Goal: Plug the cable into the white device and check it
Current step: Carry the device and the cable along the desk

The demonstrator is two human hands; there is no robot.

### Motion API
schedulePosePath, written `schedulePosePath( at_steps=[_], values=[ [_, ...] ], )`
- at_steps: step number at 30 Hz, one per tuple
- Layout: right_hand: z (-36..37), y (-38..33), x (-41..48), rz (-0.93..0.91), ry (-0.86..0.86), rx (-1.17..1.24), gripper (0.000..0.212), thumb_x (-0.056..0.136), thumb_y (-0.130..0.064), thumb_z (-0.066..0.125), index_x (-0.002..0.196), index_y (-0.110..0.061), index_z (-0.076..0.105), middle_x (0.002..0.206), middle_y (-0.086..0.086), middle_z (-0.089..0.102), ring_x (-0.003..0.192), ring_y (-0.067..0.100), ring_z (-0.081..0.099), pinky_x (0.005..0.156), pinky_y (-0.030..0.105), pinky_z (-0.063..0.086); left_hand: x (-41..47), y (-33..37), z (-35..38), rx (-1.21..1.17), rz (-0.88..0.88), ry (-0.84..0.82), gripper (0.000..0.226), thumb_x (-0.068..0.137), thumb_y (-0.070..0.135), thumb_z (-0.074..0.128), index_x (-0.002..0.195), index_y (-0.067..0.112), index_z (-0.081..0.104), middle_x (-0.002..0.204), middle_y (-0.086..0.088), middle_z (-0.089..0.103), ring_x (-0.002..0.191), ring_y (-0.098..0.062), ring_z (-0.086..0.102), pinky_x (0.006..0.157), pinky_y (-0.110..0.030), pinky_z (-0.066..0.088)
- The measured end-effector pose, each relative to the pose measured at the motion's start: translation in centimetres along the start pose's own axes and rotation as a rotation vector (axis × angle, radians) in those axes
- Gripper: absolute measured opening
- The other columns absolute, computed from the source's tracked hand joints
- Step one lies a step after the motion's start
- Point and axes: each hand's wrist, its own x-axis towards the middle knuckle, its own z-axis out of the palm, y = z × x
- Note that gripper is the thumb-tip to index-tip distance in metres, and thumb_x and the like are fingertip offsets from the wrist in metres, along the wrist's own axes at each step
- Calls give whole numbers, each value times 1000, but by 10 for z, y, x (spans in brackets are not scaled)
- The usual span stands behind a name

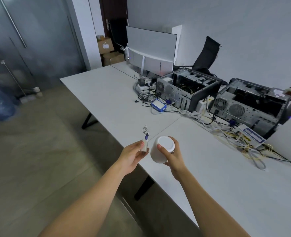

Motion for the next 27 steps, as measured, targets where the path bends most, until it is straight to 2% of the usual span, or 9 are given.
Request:
schedulePosePath(
  at_steps=[9,13,20,27],
  values=[
    [70,-8,70,-4,-92,-30,67,66,-43,72,124,-36,38,118,-7,47,113,24,48,94,50,51,37,54,-53,-40,56,77,23,87,18,62,105,4,66,99,-12,68,95,-24,64,94,-36,51],
    [107,-9,117,-25,-121,-36,67,66,-43,71,123,-36,37,115,-12,47,112,23,48,96,51,50,74,86,-82,-52,75,116,26,88,17,61,109,3,64,100,-12,67,94,-24,64,90,-33,53],
    [166,-17,208,-17,-134,-19,69,65,-42,74,124,-38,39,117,-12,49,113,22,49,97,52,49,146,156,-127,-24,85,153,13,89,14,60,98,6,66,97,-11,66,88,-23,64,86,-29,56],
    [225,-29,294,-10,-158,-25,70,65,-41,75,125,-36,41,121,-9,50,114,20,50,97,53,48,214,216,-172,-39,75,208,20,88,14,61,106,5,65,107,-13,65,93,-24,64,88,-31,54]
  ],
)
